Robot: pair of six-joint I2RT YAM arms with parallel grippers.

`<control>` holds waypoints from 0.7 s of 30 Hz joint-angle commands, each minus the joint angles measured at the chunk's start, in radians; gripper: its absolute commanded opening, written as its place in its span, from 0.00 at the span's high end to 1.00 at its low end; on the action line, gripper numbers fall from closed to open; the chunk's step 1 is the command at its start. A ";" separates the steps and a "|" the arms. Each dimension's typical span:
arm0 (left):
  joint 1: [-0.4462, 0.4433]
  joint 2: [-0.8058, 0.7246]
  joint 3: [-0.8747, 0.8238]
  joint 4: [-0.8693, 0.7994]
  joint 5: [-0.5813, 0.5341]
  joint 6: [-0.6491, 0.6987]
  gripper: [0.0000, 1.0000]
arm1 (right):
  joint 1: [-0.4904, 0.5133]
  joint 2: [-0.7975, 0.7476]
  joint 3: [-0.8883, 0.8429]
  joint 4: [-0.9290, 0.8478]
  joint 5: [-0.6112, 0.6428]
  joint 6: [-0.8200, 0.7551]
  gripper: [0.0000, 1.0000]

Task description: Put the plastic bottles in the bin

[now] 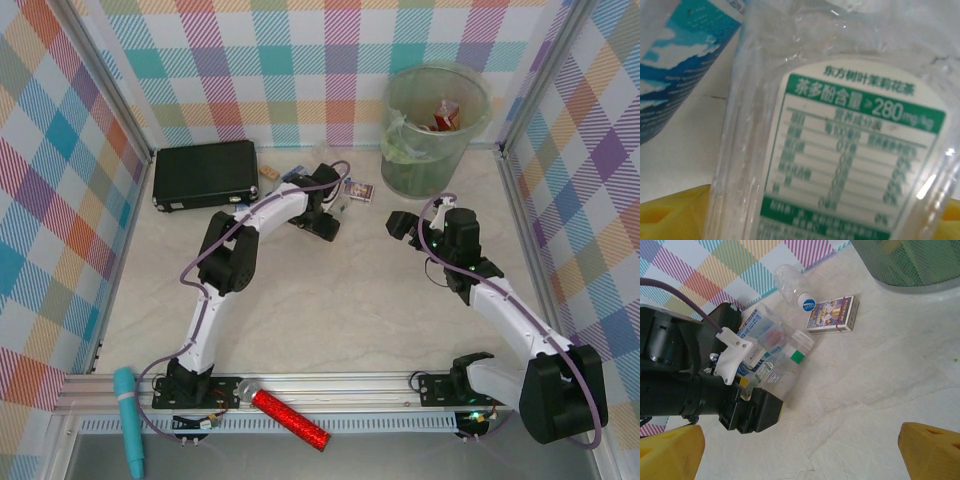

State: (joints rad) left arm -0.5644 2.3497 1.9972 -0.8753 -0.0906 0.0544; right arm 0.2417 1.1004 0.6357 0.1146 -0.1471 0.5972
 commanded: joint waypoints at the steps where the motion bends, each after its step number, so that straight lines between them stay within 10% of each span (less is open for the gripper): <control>1: 0.004 0.041 0.058 -0.098 -0.018 0.041 0.18 | 0.002 0.013 0.017 0.005 -0.005 0.017 0.01; 13: -0.002 0.047 0.103 -0.132 0.013 0.048 0.39 | 0.002 0.024 0.018 0.009 -0.008 0.023 0.01; 21: -0.012 -0.172 -0.156 0.062 0.099 -0.044 0.44 | 0.010 0.037 0.034 -0.008 -0.018 0.027 0.01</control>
State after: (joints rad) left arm -0.5678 2.2963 1.9121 -0.8749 -0.0418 0.0566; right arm 0.2432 1.1259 0.6361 0.1112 -0.1505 0.6147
